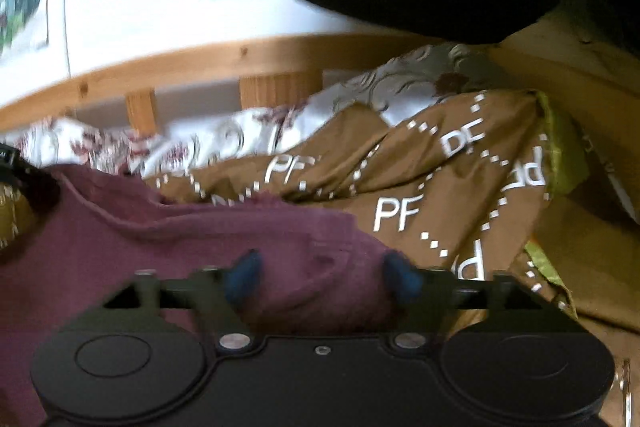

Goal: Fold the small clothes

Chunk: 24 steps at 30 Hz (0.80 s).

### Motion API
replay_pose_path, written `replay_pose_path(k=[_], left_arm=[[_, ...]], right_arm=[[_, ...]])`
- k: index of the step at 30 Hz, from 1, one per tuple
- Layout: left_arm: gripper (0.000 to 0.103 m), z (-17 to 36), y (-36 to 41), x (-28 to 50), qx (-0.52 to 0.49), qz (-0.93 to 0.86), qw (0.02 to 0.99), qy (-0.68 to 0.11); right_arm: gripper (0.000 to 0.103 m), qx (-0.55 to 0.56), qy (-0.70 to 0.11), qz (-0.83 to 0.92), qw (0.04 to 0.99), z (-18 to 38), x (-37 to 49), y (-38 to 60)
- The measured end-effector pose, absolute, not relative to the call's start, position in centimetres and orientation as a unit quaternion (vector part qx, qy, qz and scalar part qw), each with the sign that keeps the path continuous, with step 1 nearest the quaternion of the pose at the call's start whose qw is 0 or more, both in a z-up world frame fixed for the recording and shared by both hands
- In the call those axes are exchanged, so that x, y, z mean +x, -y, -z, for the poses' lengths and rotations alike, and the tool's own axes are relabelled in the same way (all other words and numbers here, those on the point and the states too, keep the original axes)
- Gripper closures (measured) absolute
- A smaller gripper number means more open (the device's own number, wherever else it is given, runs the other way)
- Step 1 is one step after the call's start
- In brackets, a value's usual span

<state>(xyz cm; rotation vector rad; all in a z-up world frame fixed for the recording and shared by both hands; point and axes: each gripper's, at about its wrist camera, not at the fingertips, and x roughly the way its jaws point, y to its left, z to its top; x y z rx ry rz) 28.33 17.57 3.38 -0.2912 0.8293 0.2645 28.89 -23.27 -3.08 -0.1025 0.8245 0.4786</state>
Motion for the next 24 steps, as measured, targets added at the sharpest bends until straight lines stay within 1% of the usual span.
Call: replay_pose_path(k=[1, 2, 4, 9, 14, 16, 18, 20, 24], left_arm=[[0.001, -3.5, -17.9, 28.0, -0.149, -0.131, 0.895, -0.398], [0.001, -3.7, -18.2, 27.6, -0.155, -0.135, 0.894, -0.397], [0.001, -3.7, -18.4, 26.5, -0.167, -0.144, 0.892, -0.395], [0.001, -2.8, -16.0, 21.7, -0.169, -0.17, 0.892, -0.383], [0.001, -1.2, -12.4, 15.9, -0.169, -0.192, 0.904, -0.344], [0.001, 0.2, -11.5, 14.6, -0.17, -0.201, 0.895, -0.36], [0.001, 1.6, -10.7, 14.2, -0.158, -0.2, 0.881, -0.398], [0.001, 2.7, -10.3, 13.9, -0.144, -0.202, 0.873, -0.42], [0.001, 3.1, -10.5, 13.4, -0.161, -0.214, 0.867, -0.42]], right_arm=[[0.007, -0.047, -0.386, -0.224, 0.894, 2.7, 28.5, 23.5], [0.003, -0.047, -0.377, -0.22, 0.898, 2.3, 28.0, 23.7], [0.001, -0.048, -0.365, -0.211, 0.905, 1.5, 26.8, 24.1], [0.001, -0.077, -0.339, -0.188, 0.918, 0.8, 22.3, 25.0], [0.001, -0.127, -0.336, -0.16, 0.919, 2.4, 19.9, 25.2], [0.001, -0.136, -0.342, -0.152, 0.917, 3.0, 19.8, 25.0], [0.001, -0.132, -0.341, -0.164, 0.916, 3.2, 19.5, 25.0], [0.001, -0.13, -0.335, -0.192, 0.913, 3.3, 19.3, 24.6], [0.001, -0.183, -0.341, -0.221, 0.895, 4.6, 19.1, 22.8]])
